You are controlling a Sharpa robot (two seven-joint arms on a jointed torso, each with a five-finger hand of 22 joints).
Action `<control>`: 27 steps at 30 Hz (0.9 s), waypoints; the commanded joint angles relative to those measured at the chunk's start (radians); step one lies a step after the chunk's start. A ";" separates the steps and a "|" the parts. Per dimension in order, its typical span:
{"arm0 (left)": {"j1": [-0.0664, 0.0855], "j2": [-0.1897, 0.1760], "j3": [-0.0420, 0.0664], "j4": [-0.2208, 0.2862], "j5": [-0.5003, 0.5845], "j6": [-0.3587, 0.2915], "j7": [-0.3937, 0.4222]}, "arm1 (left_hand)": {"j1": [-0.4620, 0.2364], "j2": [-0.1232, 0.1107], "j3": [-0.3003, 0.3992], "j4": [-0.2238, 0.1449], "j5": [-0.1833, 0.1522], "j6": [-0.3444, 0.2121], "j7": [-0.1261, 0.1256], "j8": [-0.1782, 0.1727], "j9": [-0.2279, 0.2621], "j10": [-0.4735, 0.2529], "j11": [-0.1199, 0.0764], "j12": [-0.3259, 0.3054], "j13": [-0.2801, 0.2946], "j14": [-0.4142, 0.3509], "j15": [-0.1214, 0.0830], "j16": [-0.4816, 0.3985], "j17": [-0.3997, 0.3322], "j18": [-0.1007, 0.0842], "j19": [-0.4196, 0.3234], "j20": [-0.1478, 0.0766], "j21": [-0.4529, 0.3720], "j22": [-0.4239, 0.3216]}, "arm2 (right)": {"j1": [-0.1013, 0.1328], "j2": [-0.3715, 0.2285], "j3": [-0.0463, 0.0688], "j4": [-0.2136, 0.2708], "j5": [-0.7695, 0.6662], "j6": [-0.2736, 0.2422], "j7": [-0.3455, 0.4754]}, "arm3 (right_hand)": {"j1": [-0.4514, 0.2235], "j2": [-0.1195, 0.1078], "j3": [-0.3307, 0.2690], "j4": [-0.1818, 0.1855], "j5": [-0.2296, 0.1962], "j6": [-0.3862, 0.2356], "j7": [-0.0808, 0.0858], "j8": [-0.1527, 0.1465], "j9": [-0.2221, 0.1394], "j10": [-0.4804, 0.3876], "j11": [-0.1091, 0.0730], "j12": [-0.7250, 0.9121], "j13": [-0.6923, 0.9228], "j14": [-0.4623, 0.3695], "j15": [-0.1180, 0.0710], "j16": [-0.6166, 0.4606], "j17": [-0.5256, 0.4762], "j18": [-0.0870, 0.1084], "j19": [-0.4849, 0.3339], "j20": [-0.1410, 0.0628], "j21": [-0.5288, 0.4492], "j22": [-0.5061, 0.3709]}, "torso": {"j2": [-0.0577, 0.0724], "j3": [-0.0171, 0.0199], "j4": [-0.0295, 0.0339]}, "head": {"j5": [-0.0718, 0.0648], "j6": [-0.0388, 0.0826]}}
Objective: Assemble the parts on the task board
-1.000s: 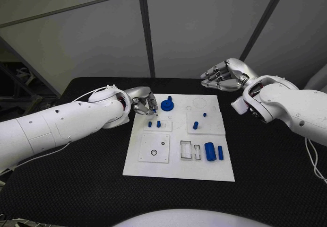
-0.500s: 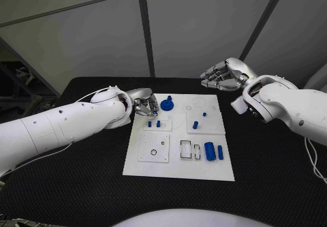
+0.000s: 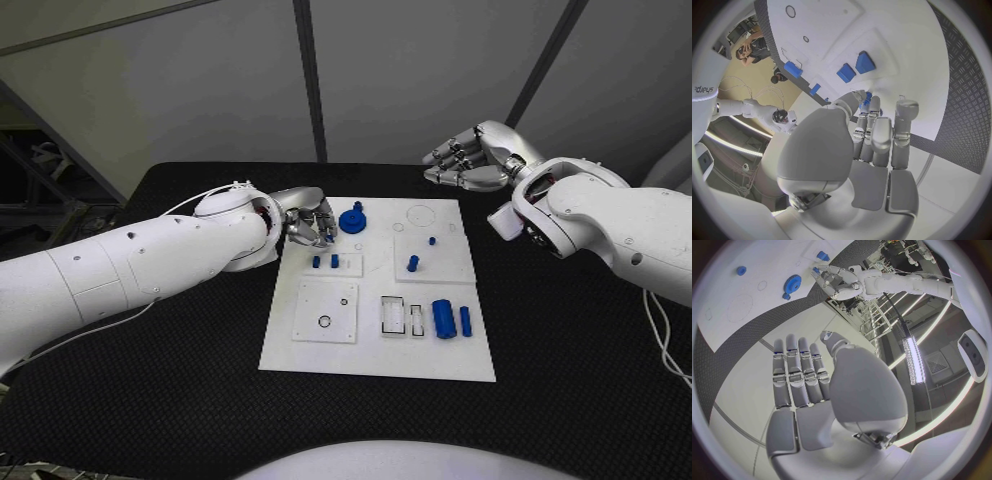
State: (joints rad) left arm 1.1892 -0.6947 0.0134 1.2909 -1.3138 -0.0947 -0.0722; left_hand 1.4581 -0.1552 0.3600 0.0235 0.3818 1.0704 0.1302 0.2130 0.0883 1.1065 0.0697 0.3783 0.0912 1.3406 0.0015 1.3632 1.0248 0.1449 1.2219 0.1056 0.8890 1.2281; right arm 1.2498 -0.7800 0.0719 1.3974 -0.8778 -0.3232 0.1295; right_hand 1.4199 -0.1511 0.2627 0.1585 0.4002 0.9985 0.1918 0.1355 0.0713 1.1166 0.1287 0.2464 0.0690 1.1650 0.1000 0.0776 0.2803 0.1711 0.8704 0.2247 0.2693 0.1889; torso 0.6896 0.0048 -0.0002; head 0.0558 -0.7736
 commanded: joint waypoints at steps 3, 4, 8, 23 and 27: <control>0.001 0.003 0.001 0.001 0.003 0.014 0.000 | -0.009 0.002 0.008 -0.001 -0.007 0.007 0.002 -0.006 0.000 0.006 0.000 -0.004 -0.001 0.004 -0.001 0.002 -0.001 0.000 0.004 -0.001 -0.002 -0.001 | 0.002 0.001 0.001 0.001 -0.001 0.005 0.007 | 0.001 0.006 0.002 -0.004 0.003 0.001 0.007 -0.006 0.002 -0.001 0.006 -0.006 -0.001 0.001 0.003 -0.004 -0.001 0.013 0.006 0.003 -0.003 -0.001 | 0.000 -0.0001 -0.0001 | 0.000 -0.006; 0.001 0.003 0.001 0.001 0.003 0.014 0.001 | -0.009 0.002 0.008 -0.001 -0.007 0.007 0.002 -0.006 -0.001 0.006 0.000 -0.005 -0.001 0.004 -0.001 0.002 -0.001 0.000 0.004 -0.001 -0.002 -0.001 | 0.002 0.001 0.001 0.001 -0.001 0.005 0.007 | 0.001 0.006 0.002 -0.004 0.003 0.001 0.007 -0.006 0.002 -0.001 0.006 -0.006 -0.001 0.001 0.003 -0.004 -0.001 0.013 0.006 0.003 -0.003 -0.001 | 0.000 -0.0002 -0.0002 | 0.002 -0.005; 0.001 0.005 0.001 -0.001 0.003 0.012 0.003 | -0.009 0.002 0.008 -0.001 -0.007 0.007 0.002 -0.006 -0.001 0.006 0.000 -0.005 -0.001 0.004 -0.001 0.002 -0.001 0.000 0.004 -0.001 -0.002 -0.001 | 0.002 0.001 0.001 0.001 -0.001 0.005 0.007 | 0.001 0.006 0.002 -0.004 0.003 0.001 0.007 -0.006 0.002 -0.001 0.006 -0.006 -0.001 0.001 0.003 -0.004 -0.001 0.013 0.006 0.003 -0.003 -0.001 | 0.000 -0.0003 0.0005 | 0.000 -0.003; 0.001 0.017 -0.001 -0.014 -0.001 0.037 -0.018 | -0.009 0.003 0.010 -0.002 -0.007 0.008 0.003 -0.007 -0.001 0.008 0.000 -0.006 -0.002 0.005 -0.001 0.003 0.000 0.000 0.004 -0.001 -0.002 0.000 | 0.002 0.000 0.001 0.002 -0.001 0.006 0.006 | 0.001 0.006 0.002 -0.004 0.003 0.001 0.007 -0.006 0.002 -0.001 0.006 -0.006 -0.001 0.001 0.003 -0.004 -0.001 0.013 0.006 0.003 -0.003 -0.001 | -0.001 0.0006 -0.0002 | 0.000 -0.005; 0.001 0.019 -0.002 -0.017 -0.003 0.043 -0.023 | -0.011 0.002 0.010 -0.002 -0.007 0.007 0.003 -0.009 -0.002 0.008 0.000 -0.008 -0.002 0.004 -0.001 0.003 -0.002 0.000 0.002 -0.001 -0.004 0.000 | 0.002 0.000 0.001 0.003 -0.001 0.006 0.005 | 0.001 0.006 0.002 -0.004 0.003 0.001 0.007 -0.006 0.002 -0.001 0.006 -0.006 -0.001 0.001 0.003 -0.004 -0.001 0.013 0.006 0.003 -0.003 -0.001 | 0.000 0.0008 -0.0006 | 0.000 -0.007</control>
State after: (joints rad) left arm 1.1901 -0.6775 0.0126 1.2744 -1.3143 -0.0739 -0.0842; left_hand 1.4581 -0.1552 0.3627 0.0208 0.3779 1.0730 0.1329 0.2090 0.0883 1.1064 0.0699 0.3735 0.0903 1.3405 0.0016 1.3631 1.0239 0.1448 1.2219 0.1056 0.8890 1.2279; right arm 1.2498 -0.7802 0.0719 1.3983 -0.8778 -0.3224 0.1295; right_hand 1.4199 -0.1511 0.2627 0.1584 0.4002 0.9985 0.1918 0.1355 0.0712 1.1166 0.1287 0.2464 0.0692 1.1650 0.1000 0.0777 0.2804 0.1711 0.8704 0.2248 0.2693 0.1891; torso 0.6892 0.0050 0.0000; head 0.0565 -0.7789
